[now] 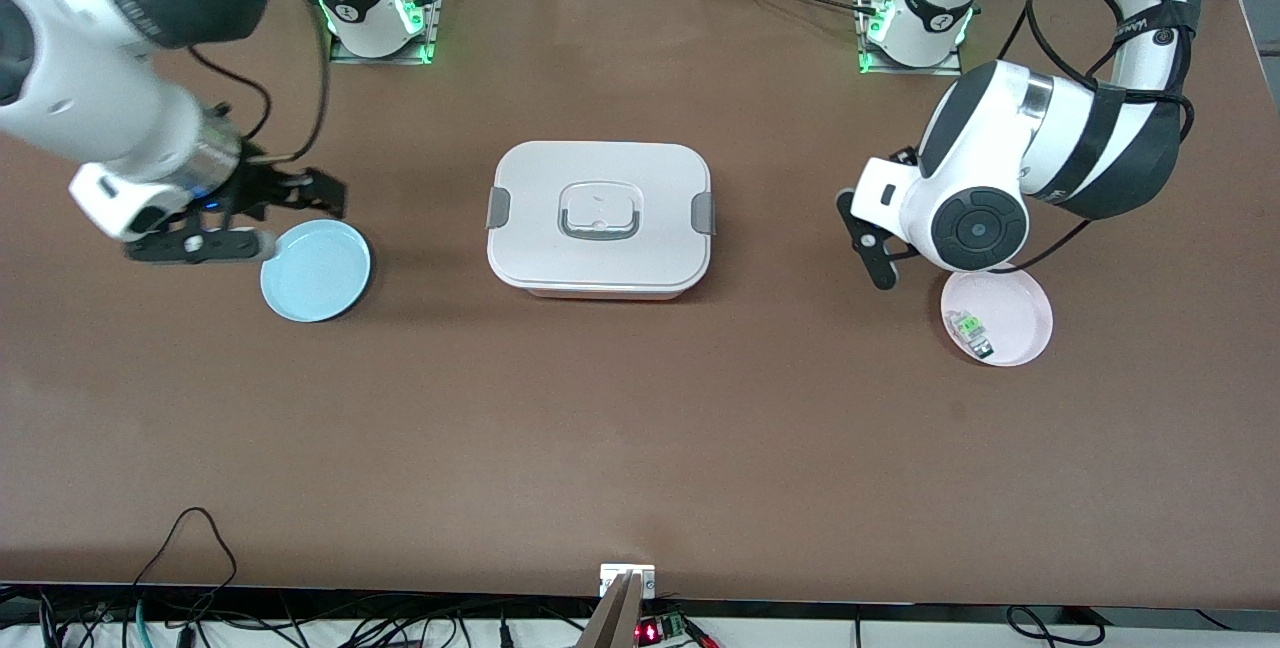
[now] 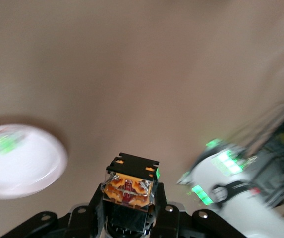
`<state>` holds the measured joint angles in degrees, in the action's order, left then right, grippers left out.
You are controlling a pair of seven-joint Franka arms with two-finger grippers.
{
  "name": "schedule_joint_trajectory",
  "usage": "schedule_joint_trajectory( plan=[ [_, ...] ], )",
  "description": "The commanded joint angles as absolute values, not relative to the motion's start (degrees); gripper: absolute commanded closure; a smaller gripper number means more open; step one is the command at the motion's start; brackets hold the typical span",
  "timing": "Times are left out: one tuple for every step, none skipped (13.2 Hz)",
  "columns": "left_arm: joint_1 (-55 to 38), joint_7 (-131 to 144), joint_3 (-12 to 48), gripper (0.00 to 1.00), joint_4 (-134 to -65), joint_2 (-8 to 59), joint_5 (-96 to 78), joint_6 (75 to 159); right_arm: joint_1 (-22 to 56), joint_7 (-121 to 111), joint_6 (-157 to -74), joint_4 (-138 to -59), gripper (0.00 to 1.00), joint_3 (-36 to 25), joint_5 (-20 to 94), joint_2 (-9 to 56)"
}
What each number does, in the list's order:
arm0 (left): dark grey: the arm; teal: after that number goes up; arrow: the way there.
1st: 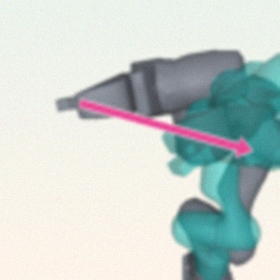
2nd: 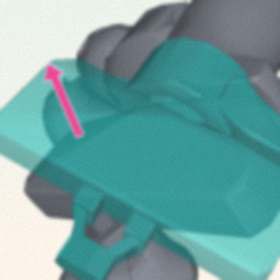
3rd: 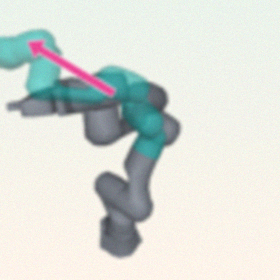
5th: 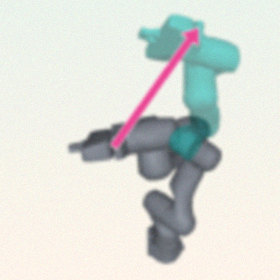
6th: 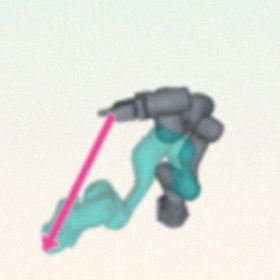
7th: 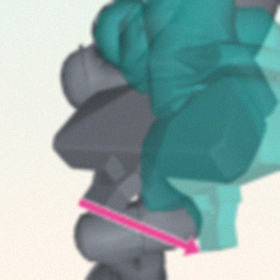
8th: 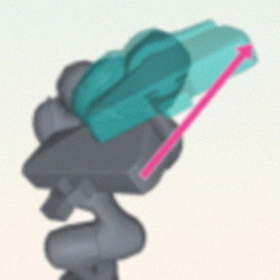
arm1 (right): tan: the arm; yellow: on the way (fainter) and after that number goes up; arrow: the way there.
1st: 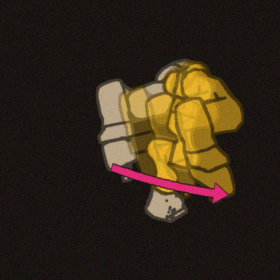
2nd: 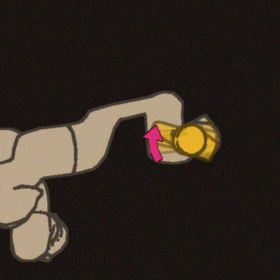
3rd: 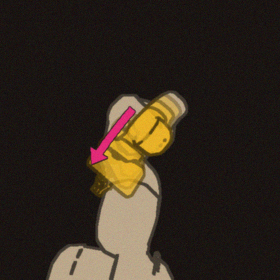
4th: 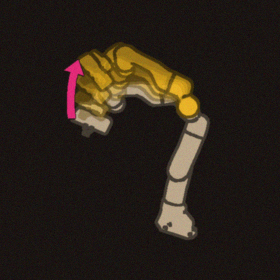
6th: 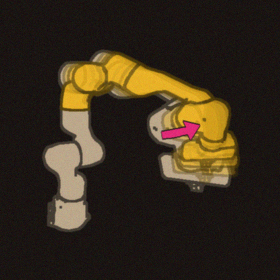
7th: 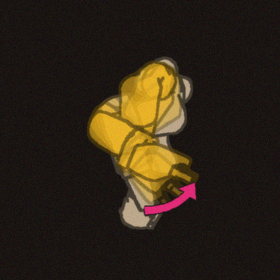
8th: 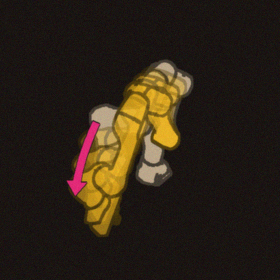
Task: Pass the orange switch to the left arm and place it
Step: 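Lower the switch onto the pink plate while the right arm retracts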
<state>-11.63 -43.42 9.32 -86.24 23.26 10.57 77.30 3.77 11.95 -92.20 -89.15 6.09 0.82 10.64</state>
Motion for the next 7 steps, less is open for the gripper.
schedule_joint_trajectory(
  plan=[
    [-7.85, -50.15, 9.58, 1.00, -93.13, 23.73, 16.78, 87.58, 2.72, 6.54, -91.93, -88.59, 0.00, 0.11, -1.48, 11.51],
    [-4.86, -53.84, 9.67, 1.00, -95.77, 23.73, 16.87, 92.15, 2.72, 4.50, -92.37, -89.20, 0.00, -0.43, -4.54, 11.51],
    [-2.48, -56.57, 9.58, 1.00, -97.89, 23.90, 16.96, 96.29, 2.46, 4.92, -92.11, -89.38, 0.00, -0.53, -5.35, 11.51],
    [-1.42, -58.34, 9.58, 1.00, -100.17, 23.91, 17.83, 99.98, 2.29, 5.18, -92.28, -89.47, 0.00, -0.53, -5.19, 11.86],
    [-0.01, -59.32, 9.58, 1.00, -102.54, 23.82, 19.58, 103.41, 2.20, 5.19, -92.72, -89.39, 0.00, -0.53, -5.36, 12.04],
    [1.57, -59.41, 9.58, 1.00, -104.40, 23.82, 21.51, 106.67, 2.20, 5.19, -93.51, -89.47, 0.00, -0.53, -5.54, 11.95],
    [3.32, -59.41, 9.58, 1.00, -106.68, 23.91, 23.01, 110.61, 2.20, 5.27, -93.43, -89.91, 0.00, -0.53, -5.45, 11.69]
  ],
)
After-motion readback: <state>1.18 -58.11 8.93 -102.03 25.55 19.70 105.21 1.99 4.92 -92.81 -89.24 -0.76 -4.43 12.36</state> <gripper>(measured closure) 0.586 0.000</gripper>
